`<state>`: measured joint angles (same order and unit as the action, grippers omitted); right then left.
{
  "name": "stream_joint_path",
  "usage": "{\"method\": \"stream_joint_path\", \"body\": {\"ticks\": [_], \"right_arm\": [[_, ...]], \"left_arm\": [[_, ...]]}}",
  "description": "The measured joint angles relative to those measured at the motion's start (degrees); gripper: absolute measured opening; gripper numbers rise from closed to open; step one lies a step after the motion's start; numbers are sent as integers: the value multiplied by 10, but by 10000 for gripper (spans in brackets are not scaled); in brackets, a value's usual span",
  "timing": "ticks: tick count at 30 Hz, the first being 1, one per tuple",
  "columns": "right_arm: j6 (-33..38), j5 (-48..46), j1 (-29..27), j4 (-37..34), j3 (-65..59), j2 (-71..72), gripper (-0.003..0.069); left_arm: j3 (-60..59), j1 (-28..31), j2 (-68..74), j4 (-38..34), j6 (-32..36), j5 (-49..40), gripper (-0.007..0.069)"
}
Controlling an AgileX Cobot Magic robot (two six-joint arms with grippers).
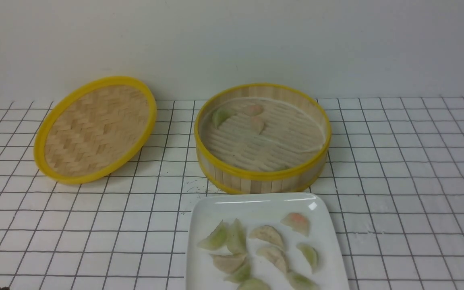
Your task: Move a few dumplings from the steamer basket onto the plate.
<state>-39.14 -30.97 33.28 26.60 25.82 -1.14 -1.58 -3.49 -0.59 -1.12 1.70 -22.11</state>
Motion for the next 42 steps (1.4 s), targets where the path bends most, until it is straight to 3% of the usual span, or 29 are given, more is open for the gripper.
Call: {"method": "stream_joint_path", "body": {"ticks": [10,12,16,18,25,29,32,36,42], "right_arm": [[13,1,0,-11,0,0,-15],[50,10,0,-51,0,0,-15],[234,43,0,-187,0,0,-15],[284,61,0,-226,0,0,-15],[337,73,-4,-266,-4,1,-15],[339,73,-68,-266,-24,8,-15],[339,73,-181,-261,-78,8,-15],[339,72,-288,-251,-170,8,-15],[338,80,-343,-251,-269,9,-15]], "left_arm": [[0,0,0,0,0,0,-6],[0,0,0,0,0,0,-6],[0,0,0,0,0,0,-6],[0,0,0,0,0,0,-6],[0,0,0,0,0,0,-6],[0,0,0,0,0,0,-6],[0,0,0,0,0,0,-6],[0,0,0,0,0,0,-6],[0,0,0,0,0,0,-6]]}}
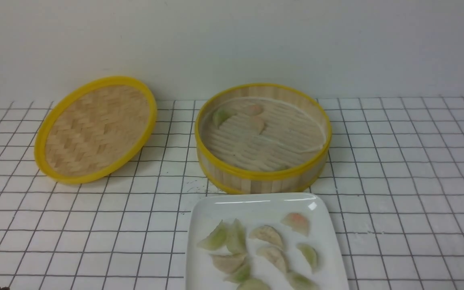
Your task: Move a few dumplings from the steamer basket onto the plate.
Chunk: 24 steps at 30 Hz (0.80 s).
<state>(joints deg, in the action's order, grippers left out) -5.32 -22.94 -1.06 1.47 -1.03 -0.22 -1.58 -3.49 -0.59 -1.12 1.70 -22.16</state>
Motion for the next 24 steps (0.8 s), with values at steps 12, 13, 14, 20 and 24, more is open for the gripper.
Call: {"method": "stream_joint_path", "body": {"ticks": [12,13,14,20,24], "right_arm": [[0,9,-1,0,-2,7,-15],[0,9,-1,0,-2,7,-15],[0,9,-1,0,-2,7,-15],[0,9,-1,0,-2,7,-15],[0,9,-1,0,-2,7,-15]], "left_arm": [[0,0,0,0,0,0,-6],[0,0,0,0,0,0,-6],[0,0,0,0,0,0,-6],[0,0,0,0,0,0,-6],[0,0,0,0,0,0,-6]]}}
